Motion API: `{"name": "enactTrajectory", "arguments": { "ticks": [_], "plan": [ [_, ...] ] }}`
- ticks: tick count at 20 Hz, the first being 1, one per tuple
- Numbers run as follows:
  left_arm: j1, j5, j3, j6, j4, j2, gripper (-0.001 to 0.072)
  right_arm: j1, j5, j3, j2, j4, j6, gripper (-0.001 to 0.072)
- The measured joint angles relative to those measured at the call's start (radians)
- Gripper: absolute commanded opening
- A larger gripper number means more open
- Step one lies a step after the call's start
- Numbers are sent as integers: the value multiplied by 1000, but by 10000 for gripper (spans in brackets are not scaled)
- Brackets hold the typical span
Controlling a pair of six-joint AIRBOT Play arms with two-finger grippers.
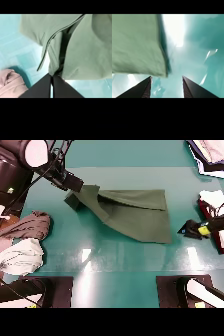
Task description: Fold the shirts.
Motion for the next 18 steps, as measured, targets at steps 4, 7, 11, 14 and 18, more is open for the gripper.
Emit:
{"name": "enactTrajectory", "arguments": {
  "ticks": [4, 7, 11, 14, 18],
  "plan": [
    [12, 5, -20, 3, -11, 11, 24, 5, -60, -135, 2, 47, -27, 448],
    [13, 8, -32, 4, -27, 14, 24, 36, -88, -186, 4, 99, -42, 385],
    [14, 10, -38, 4, -34, 14, 25, 116, -139, -211, 5, 125, -50, 304],
    [14, 9, -39, 5, -37, 14, 24, 171, -193, -218, 3, 126, -53, 18],
    [14, 16, -38, 7, -38, 15, 24, 202, -211, -198, 4, 131, -54, 17]
  ]
}}
